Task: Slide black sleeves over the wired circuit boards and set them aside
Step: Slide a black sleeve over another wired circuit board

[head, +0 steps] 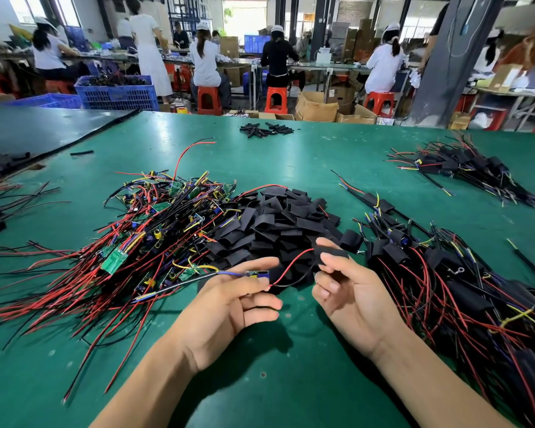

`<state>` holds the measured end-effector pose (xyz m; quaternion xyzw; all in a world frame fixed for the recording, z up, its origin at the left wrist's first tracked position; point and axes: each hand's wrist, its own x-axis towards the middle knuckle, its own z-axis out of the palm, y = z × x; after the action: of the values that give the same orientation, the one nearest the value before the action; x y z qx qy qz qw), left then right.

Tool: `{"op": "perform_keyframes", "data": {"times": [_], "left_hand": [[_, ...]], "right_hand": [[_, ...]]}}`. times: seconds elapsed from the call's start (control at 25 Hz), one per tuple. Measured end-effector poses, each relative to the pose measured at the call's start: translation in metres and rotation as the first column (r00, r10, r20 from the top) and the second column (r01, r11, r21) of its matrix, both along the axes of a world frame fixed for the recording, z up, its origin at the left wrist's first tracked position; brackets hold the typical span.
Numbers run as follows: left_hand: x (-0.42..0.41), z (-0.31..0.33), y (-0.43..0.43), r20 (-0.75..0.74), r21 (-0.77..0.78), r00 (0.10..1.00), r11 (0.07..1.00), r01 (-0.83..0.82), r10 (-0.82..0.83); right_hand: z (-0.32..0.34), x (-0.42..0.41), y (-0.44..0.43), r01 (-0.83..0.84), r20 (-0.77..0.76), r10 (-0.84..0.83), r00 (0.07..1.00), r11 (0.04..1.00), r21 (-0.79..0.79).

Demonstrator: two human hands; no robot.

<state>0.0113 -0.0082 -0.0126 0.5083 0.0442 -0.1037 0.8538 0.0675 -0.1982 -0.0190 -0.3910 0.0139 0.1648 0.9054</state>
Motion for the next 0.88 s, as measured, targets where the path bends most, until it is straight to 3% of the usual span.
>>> {"op": "perform_keyframes", "data": {"times": [0.12, 0.4, 0.88], "left_hand": [[0.001, 0.0, -0.001, -0.017, 0.031, 1.0, 0.999, -0.02, 0.021], [-0.002, -0.004, -0.006, 0.045, 0.079, 0.993, 0.99, -0.116, 0.113], [-0.008, -0.001, -0.009, -0.013, 0.219, 0.996, 0.972, 0.09, -0.089]], "right_hand": [[-0.002, -0.003, 0.005, 0.041, 0.053, -0.036, 0.998, 0.995, -0.091], [-0.005, -0.01, 0.013, 0.069, 0.121, -0.051, 0.991, 0.987, -0.146], [-0.009, -0.012, 0.012, 0.174, 0.244, -0.102, 0.964, 0.938, -0.299]]}}
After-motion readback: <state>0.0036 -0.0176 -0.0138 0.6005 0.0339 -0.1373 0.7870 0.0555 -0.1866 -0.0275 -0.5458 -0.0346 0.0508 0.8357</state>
